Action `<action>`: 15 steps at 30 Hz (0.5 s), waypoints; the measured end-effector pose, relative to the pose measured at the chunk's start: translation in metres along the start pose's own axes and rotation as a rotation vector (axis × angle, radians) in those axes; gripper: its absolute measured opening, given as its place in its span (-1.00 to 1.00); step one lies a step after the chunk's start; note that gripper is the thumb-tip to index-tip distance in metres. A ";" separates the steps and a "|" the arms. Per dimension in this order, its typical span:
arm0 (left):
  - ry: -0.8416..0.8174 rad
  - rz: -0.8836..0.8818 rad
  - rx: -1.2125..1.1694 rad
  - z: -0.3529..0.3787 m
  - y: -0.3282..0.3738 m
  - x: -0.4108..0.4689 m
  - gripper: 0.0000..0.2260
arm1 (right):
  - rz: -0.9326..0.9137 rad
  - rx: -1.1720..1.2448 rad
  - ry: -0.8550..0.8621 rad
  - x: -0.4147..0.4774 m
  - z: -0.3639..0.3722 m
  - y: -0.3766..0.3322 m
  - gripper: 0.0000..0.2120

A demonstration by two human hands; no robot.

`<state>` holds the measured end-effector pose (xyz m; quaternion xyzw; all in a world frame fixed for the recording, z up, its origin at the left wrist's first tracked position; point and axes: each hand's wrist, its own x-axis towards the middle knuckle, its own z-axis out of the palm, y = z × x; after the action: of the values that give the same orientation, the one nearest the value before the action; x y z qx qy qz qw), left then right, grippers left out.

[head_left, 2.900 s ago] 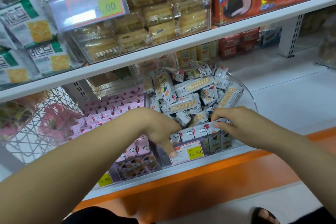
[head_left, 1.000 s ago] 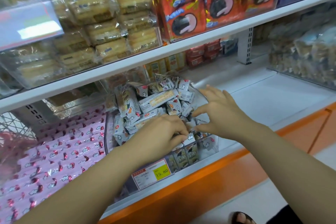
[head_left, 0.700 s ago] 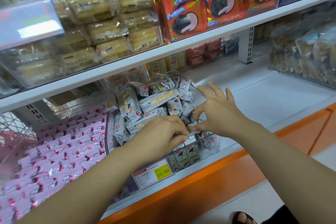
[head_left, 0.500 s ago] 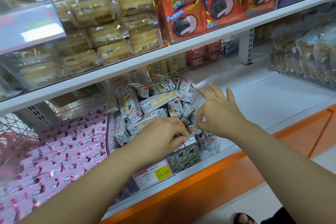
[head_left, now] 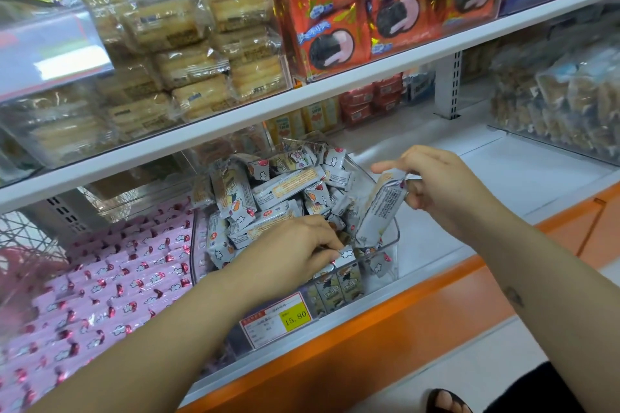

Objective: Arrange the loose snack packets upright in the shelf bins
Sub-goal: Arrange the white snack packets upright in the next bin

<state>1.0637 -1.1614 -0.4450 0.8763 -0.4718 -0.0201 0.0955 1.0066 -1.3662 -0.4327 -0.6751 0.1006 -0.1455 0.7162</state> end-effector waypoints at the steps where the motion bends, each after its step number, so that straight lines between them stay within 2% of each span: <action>1: -0.005 -0.003 0.003 0.000 0.000 0.000 -0.85 | 0.025 0.049 -0.019 0.000 -0.001 -0.001 -0.67; 3: -0.013 -0.009 0.002 -0.001 0.000 0.000 -0.84 | 0.070 0.086 -0.059 0.000 -0.001 -0.002 -0.79; 8: -0.019 -0.009 0.005 -0.001 -0.001 0.001 -0.84 | 0.138 0.073 -0.189 0.000 -0.002 0.004 -0.84; 11: -0.027 -0.003 0.002 -0.002 0.000 0.001 -0.84 | 0.144 0.121 -0.283 -0.002 -0.004 0.003 -0.62; 13: -0.029 0.000 -0.003 -0.002 0.000 0.002 -0.85 | 0.075 -0.010 -0.296 -0.004 -0.002 0.004 -0.60; 15: -0.035 -0.003 -0.006 -0.002 0.000 0.002 -0.86 | -0.050 -0.194 -0.247 -0.006 0.003 0.004 -0.75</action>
<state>1.0650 -1.1625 -0.4429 0.8762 -0.4721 -0.0367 0.0898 1.0017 -1.3614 -0.4370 -0.7562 0.0084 -0.0687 0.6507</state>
